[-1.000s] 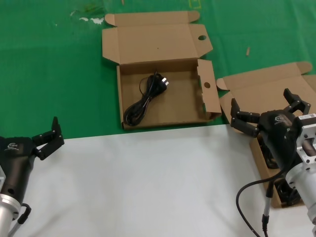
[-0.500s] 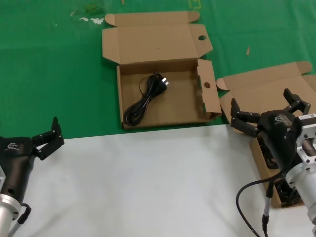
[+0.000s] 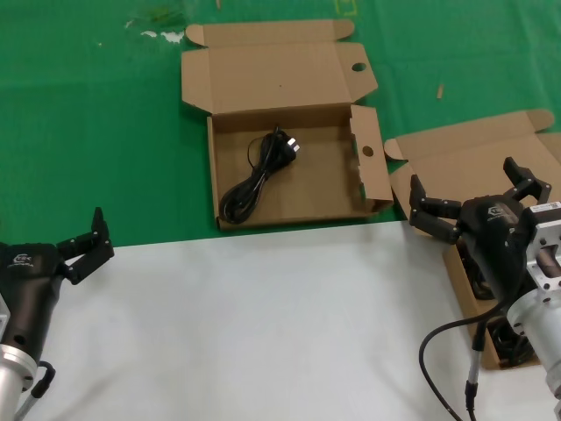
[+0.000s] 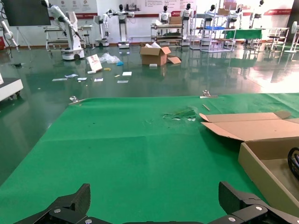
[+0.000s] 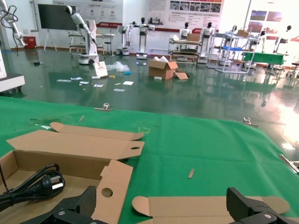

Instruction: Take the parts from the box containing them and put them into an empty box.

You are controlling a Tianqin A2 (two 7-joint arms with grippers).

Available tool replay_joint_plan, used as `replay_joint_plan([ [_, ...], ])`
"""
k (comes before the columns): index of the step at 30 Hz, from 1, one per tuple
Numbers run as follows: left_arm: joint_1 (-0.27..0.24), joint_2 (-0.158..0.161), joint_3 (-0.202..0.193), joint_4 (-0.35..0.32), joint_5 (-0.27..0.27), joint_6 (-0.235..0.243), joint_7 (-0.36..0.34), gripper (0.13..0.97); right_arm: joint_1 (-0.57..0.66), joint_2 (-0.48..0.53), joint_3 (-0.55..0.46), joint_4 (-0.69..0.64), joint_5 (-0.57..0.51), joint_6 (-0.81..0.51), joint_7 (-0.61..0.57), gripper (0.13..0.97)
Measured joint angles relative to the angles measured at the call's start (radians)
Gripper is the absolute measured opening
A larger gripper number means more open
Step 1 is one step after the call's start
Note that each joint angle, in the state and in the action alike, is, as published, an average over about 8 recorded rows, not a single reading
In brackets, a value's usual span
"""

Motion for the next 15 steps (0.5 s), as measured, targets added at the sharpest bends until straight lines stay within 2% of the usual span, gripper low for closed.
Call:
replay_joint_plan([
  [15,0.000,0.000,0.000,0.000,0.000,0.000,0.000,0.966,0.000,0.000,0.000,0.000,0.000,0.000,0.000,0.966],
])
